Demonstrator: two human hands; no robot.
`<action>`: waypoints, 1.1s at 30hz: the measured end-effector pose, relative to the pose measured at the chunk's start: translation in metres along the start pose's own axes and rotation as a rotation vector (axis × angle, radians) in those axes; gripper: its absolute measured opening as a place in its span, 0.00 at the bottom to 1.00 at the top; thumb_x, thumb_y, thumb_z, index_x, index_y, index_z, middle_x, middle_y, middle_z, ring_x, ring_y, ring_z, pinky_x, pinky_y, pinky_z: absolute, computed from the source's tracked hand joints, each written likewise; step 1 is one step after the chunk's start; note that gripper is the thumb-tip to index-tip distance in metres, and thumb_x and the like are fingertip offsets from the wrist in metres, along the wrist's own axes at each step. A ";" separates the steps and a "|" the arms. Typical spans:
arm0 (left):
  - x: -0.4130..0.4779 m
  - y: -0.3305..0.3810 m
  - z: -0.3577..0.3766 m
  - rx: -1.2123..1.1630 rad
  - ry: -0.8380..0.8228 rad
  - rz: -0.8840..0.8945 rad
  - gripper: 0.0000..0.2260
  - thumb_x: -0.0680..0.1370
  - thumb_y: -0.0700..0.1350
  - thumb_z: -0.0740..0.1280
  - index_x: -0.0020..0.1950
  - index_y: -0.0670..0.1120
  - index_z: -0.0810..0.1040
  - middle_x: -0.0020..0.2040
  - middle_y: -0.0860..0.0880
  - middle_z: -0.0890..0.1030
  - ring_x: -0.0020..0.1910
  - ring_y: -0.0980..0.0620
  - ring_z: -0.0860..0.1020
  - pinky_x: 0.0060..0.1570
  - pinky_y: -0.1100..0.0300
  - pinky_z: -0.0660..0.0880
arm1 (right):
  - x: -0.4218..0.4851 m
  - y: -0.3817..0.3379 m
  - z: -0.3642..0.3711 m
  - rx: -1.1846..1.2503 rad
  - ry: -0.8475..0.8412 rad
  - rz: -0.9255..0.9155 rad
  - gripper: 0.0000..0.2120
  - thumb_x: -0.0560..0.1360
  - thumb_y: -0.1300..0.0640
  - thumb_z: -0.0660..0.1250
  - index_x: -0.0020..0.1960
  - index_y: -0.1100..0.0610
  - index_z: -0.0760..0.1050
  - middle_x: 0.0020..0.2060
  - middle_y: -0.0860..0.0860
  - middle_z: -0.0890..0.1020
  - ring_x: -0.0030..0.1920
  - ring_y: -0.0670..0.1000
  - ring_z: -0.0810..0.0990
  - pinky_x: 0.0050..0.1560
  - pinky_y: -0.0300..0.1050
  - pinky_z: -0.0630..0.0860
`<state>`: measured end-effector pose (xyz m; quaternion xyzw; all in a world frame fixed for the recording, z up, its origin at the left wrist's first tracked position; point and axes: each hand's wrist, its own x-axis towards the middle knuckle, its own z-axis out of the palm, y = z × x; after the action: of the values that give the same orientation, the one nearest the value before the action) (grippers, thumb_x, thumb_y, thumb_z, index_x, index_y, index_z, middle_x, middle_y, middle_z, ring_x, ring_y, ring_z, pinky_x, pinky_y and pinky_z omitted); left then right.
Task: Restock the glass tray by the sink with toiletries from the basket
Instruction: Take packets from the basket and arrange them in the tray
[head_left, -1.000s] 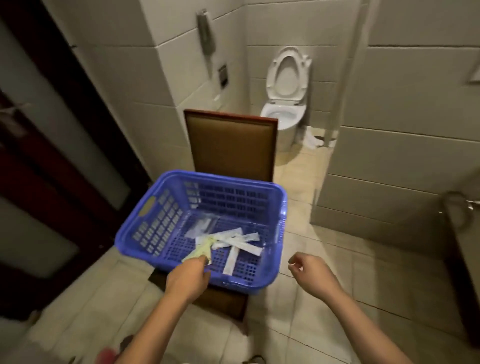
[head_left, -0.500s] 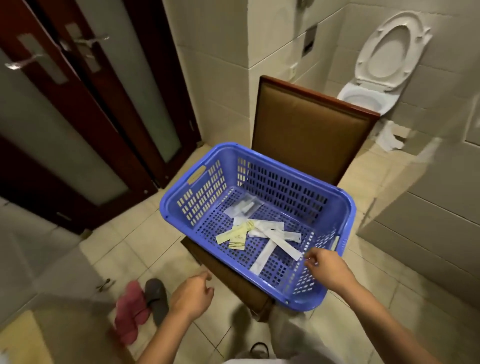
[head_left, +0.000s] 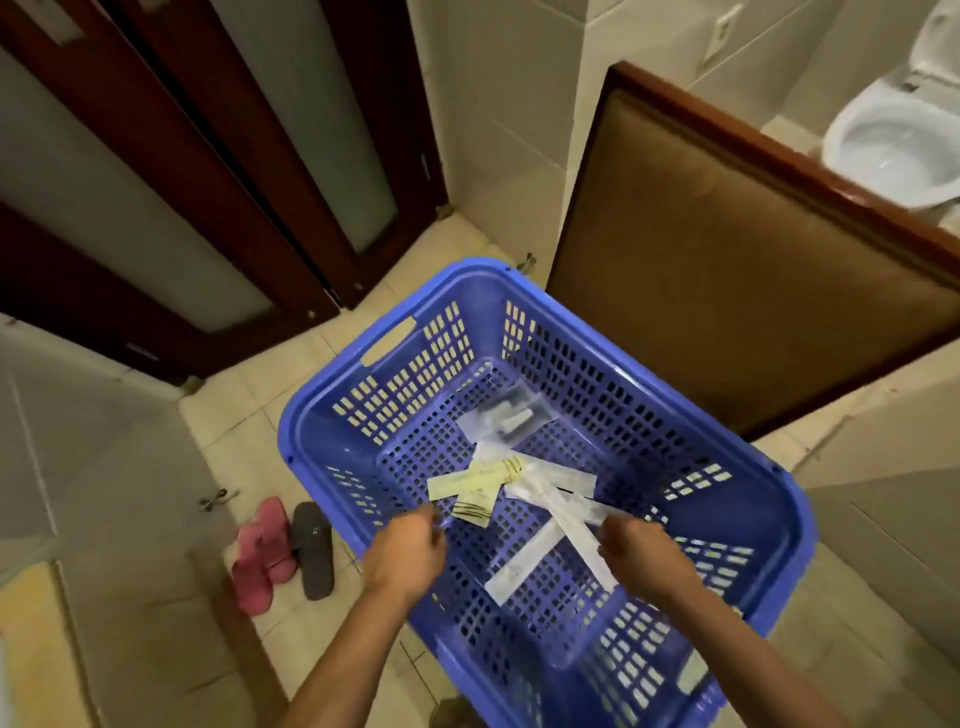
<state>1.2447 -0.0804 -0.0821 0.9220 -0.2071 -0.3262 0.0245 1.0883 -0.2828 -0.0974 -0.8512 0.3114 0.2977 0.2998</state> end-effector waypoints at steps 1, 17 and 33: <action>0.012 0.008 0.006 0.008 -0.034 -0.001 0.13 0.81 0.46 0.57 0.63 0.48 0.73 0.55 0.45 0.80 0.47 0.44 0.78 0.45 0.53 0.75 | 0.011 0.002 0.004 -0.008 -0.035 0.007 0.06 0.79 0.55 0.60 0.54 0.53 0.73 0.41 0.53 0.77 0.51 0.57 0.79 0.39 0.42 0.64; 0.182 -0.005 0.103 0.314 -0.302 -0.043 0.25 0.79 0.40 0.59 0.75 0.44 0.54 0.73 0.43 0.57 0.67 0.41 0.68 0.56 0.49 0.72 | 0.154 -0.008 0.114 0.172 -0.216 0.093 0.11 0.80 0.57 0.57 0.58 0.60 0.73 0.42 0.57 0.79 0.36 0.55 0.72 0.34 0.44 0.66; 0.209 -0.002 0.131 0.465 -0.259 0.086 0.27 0.77 0.38 0.63 0.73 0.43 0.54 0.71 0.41 0.60 0.69 0.41 0.63 0.60 0.49 0.70 | 0.173 -0.005 0.144 0.249 -0.249 0.144 0.14 0.79 0.60 0.57 0.60 0.65 0.74 0.54 0.62 0.79 0.53 0.61 0.78 0.54 0.56 0.75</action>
<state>1.3115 -0.1502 -0.3091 0.8439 -0.3170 -0.3835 -0.2007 1.1546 -0.2405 -0.3081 -0.7397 0.3665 0.3805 0.4169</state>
